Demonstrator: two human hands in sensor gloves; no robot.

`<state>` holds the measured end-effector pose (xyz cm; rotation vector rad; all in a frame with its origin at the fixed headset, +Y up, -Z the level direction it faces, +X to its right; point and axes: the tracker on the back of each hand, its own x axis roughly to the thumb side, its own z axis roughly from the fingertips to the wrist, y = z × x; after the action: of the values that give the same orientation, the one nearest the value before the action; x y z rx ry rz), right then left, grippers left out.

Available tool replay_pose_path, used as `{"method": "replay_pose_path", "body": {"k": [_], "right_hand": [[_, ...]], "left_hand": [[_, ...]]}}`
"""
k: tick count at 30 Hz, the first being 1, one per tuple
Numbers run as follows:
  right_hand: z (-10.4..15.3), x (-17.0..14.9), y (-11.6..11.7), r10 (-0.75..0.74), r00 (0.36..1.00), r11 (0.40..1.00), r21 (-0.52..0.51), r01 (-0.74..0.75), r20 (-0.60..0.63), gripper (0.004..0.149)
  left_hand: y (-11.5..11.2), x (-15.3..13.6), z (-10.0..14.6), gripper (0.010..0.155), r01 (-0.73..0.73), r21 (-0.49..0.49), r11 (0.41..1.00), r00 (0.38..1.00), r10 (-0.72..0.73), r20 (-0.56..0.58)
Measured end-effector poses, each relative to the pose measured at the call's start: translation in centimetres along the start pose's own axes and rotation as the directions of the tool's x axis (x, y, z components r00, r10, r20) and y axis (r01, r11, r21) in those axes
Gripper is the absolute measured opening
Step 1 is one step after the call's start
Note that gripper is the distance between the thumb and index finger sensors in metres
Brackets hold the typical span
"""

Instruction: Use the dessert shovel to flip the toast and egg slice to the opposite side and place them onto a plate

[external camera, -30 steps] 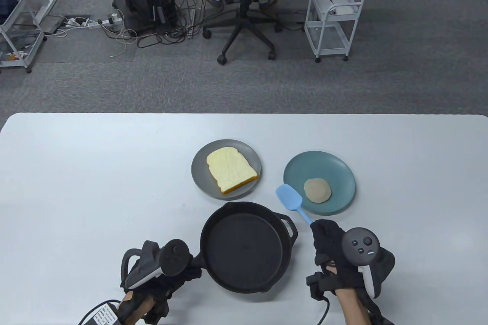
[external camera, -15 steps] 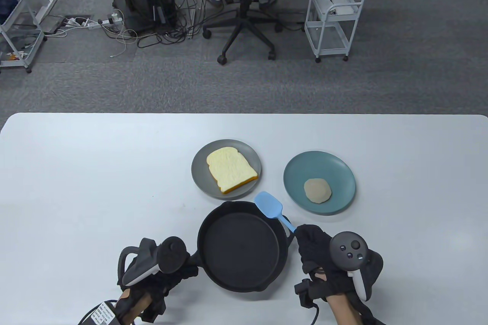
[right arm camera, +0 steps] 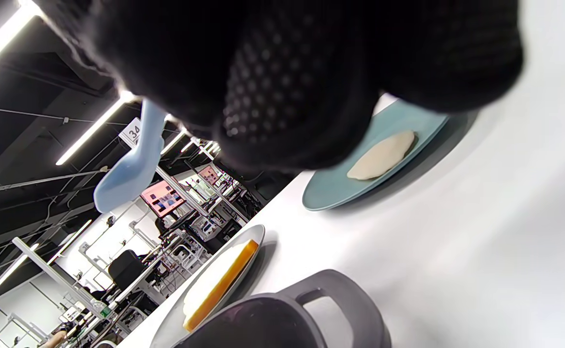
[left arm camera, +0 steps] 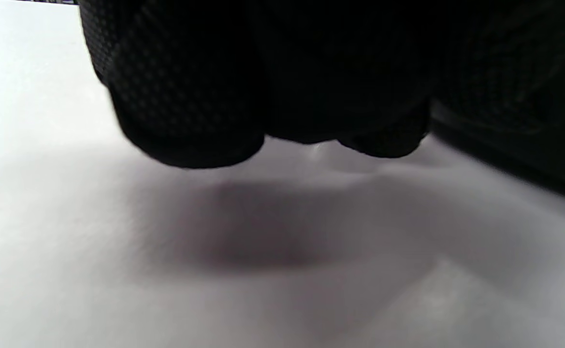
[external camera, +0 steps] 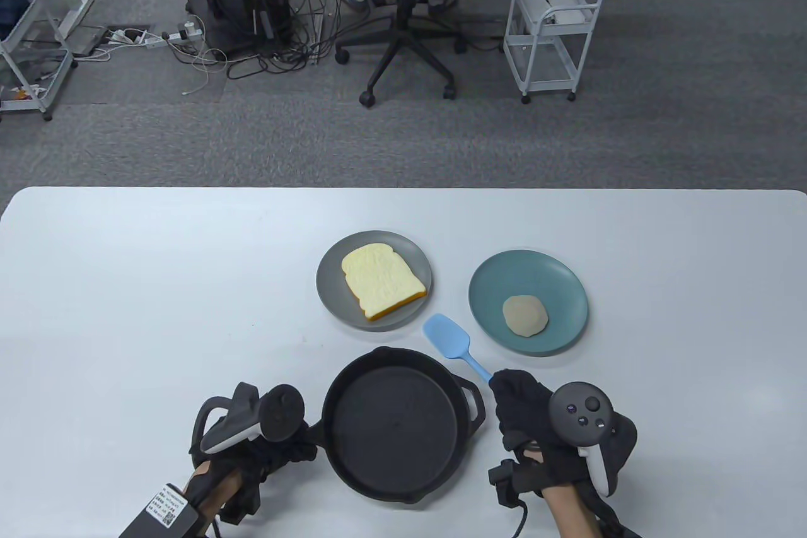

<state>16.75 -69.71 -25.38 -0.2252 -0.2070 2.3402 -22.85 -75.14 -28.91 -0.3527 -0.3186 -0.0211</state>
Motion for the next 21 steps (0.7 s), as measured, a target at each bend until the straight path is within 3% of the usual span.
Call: {"method": "replay_pose_path", "body": {"k": [11, 17, 21], "right_hand": [[-0.3, -0.5, 0.0, -0.001, 1.0, 1.0, 0.011, 0.001, -0.023, 0.05], [-0.3, -0.7, 0.0, 0.002, 0.999, 1.0, 0.015, -0.002, -0.037, 0.05], [-0.3, -0.7, -0.1, -0.001, 0.999, 1.0, 0.013, 0.001, -0.041, 0.05]], "left_hand": [[-0.1, 0.6, -0.1, 0.05, 0.105, -0.003, 0.994, 0.994, -0.105, -0.039], [0.5, -0.4, 0.5, 0.079, 0.1, -0.009, 0.995, 0.991, -0.101, -0.084], [1.3, -2.4, 1.0, 0.089, -0.089, 0.064, 0.994, 0.993, 0.093, -0.072]]}}
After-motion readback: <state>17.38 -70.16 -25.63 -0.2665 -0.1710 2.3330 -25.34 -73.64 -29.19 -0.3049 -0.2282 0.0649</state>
